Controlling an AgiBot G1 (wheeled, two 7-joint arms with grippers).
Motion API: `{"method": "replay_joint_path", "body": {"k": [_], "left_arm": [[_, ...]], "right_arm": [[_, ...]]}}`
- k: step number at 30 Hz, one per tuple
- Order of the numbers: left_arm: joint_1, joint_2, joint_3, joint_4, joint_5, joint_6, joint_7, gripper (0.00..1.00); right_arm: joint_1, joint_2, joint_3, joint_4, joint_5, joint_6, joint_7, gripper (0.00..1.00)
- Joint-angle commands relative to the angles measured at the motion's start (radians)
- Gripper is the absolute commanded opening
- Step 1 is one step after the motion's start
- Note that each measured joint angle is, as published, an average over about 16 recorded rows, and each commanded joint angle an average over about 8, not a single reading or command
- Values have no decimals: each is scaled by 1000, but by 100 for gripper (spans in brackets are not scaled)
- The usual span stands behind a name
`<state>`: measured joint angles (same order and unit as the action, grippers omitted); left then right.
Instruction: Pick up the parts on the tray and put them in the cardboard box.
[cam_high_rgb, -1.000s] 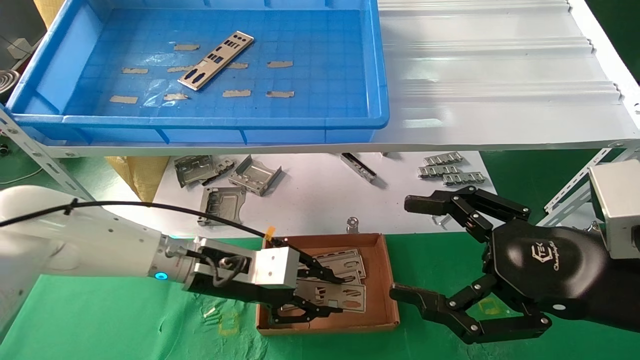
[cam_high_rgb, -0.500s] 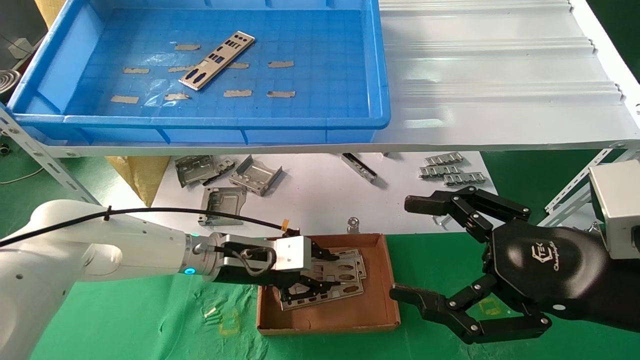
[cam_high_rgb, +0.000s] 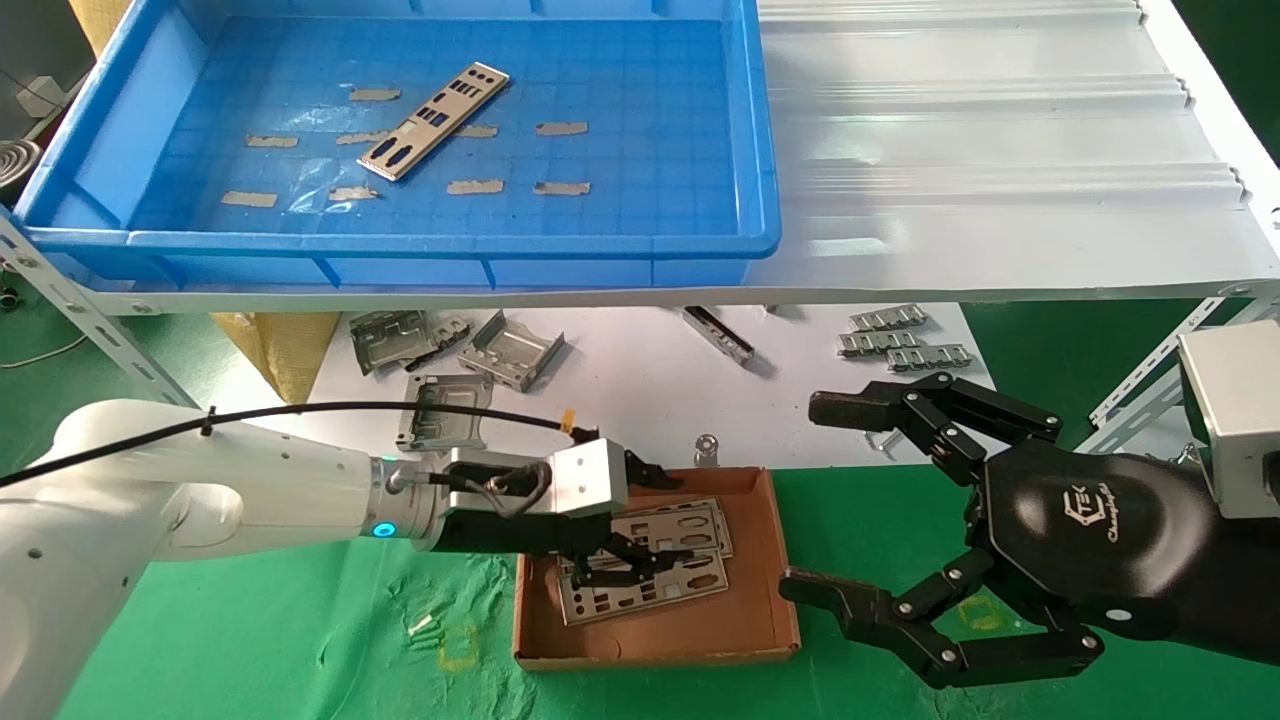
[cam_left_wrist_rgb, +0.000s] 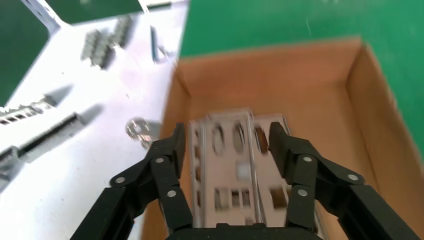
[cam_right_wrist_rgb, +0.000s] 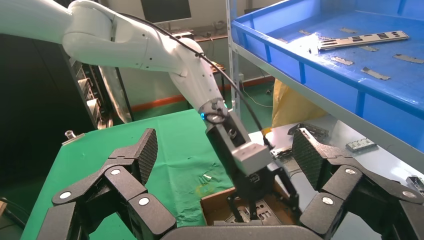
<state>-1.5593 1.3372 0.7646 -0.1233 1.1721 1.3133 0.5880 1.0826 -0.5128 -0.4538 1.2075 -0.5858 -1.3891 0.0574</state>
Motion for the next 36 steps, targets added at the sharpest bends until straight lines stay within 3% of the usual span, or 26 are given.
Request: {"method": "replay_joint_path", "body": {"k": [1, 8, 13, 21, 36], "left_arm": [[-5, -2, -4, 1, -12, 12, -11, 100], [5, -32, -55, 47, -100, 180, -102, 100], [12, -38, -71, 64, -128, 232, -126, 100], [22, -53, -75, 27, -125, 208, -130, 100], [135, -217, -176, -261, -203, 204, -288, 100]], "right_arm": [[0, 0, 0, 0, 0, 0, 0, 100], [0, 0, 0, 0, 0, 0, 0, 100], [0, 0, 0, 0, 0, 0, 0, 100], [0, 0, 0, 0, 0, 0, 0, 100], [0, 0, 0, 0, 0, 0, 0, 100]]}}
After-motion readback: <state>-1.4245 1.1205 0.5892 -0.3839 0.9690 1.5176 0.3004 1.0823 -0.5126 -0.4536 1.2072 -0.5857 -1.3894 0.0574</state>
